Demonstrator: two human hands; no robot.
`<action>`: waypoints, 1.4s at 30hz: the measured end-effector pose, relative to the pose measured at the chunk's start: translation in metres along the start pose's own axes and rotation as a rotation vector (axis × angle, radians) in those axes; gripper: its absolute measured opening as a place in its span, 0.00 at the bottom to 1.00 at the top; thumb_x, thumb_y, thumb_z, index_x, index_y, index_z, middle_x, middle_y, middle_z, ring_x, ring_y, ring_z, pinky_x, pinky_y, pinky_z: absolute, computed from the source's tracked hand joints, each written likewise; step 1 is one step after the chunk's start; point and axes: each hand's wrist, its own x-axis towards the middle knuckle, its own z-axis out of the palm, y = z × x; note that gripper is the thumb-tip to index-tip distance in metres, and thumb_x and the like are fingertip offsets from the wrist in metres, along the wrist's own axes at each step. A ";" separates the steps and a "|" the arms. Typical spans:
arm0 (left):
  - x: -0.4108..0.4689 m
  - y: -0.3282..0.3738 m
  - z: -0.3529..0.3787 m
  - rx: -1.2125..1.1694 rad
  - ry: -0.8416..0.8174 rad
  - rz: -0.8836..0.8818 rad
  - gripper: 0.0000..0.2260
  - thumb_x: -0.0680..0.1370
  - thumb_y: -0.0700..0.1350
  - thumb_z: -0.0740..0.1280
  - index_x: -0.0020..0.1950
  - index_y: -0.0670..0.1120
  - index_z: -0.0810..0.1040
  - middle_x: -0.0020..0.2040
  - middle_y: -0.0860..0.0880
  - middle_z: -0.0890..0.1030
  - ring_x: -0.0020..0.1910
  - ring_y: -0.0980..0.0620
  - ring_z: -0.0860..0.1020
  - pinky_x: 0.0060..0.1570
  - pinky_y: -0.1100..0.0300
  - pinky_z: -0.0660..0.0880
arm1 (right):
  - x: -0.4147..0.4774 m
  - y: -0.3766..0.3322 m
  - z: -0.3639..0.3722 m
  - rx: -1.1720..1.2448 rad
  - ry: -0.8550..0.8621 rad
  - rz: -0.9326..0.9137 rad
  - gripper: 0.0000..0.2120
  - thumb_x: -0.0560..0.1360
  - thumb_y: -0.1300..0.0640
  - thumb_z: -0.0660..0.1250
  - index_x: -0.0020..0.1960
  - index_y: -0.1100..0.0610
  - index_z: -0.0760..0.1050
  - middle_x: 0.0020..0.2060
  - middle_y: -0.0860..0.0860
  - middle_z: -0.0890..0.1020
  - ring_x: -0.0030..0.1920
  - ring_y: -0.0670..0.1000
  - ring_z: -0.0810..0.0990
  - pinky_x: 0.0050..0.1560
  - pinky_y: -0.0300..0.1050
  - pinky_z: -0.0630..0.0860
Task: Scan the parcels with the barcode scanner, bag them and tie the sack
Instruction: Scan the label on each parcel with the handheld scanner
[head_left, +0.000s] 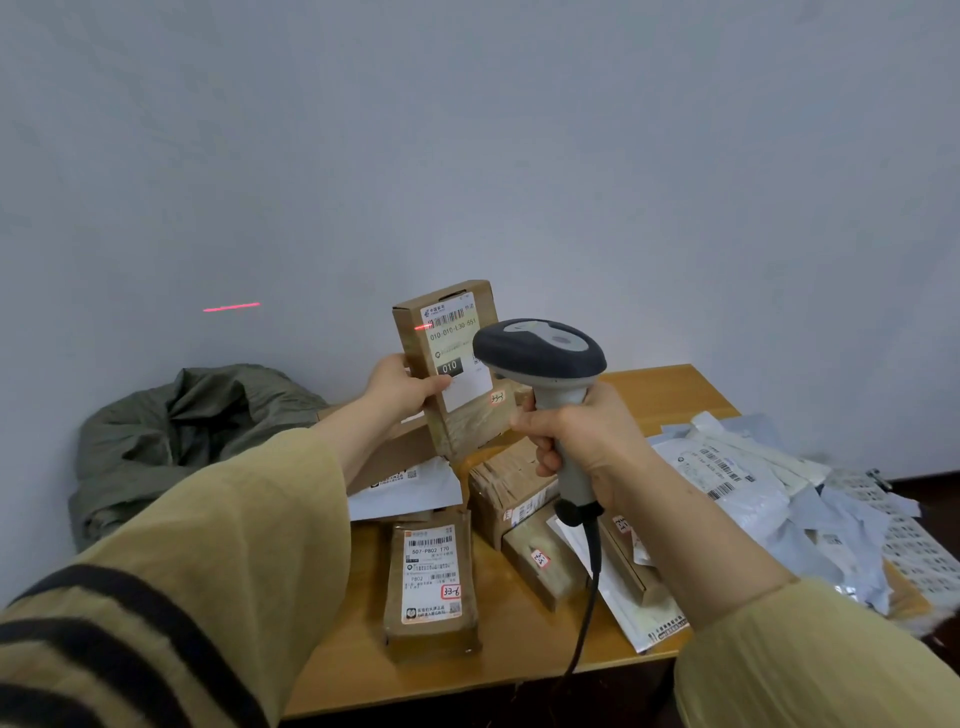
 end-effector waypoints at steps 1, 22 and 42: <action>0.000 0.000 0.000 0.004 -0.003 0.003 0.20 0.76 0.41 0.69 0.67 0.42 0.70 0.64 0.42 0.75 0.60 0.40 0.76 0.59 0.46 0.76 | 0.000 0.000 0.000 -0.010 0.003 0.003 0.05 0.72 0.63 0.71 0.42 0.60 0.75 0.26 0.53 0.74 0.24 0.49 0.70 0.28 0.40 0.73; -0.009 0.004 0.008 -0.027 -0.023 -0.028 0.19 0.76 0.39 0.68 0.66 0.41 0.70 0.63 0.42 0.76 0.61 0.41 0.76 0.56 0.49 0.76 | -0.006 0.001 -0.012 0.006 0.023 0.022 0.06 0.71 0.66 0.70 0.39 0.61 0.73 0.26 0.55 0.72 0.23 0.49 0.67 0.29 0.43 0.72; -0.024 0.008 0.028 -0.289 -0.155 -0.233 0.13 0.78 0.49 0.65 0.59 0.43 0.75 0.46 0.48 0.82 0.43 0.51 0.78 0.44 0.59 0.73 | 0.003 0.037 -0.060 0.252 0.250 0.195 0.11 0.70 0.61 0.74 0.44 0.58 0.72 0.32 0.55 0.76 0.24 0.50 0.72 0.28 0.43 0.75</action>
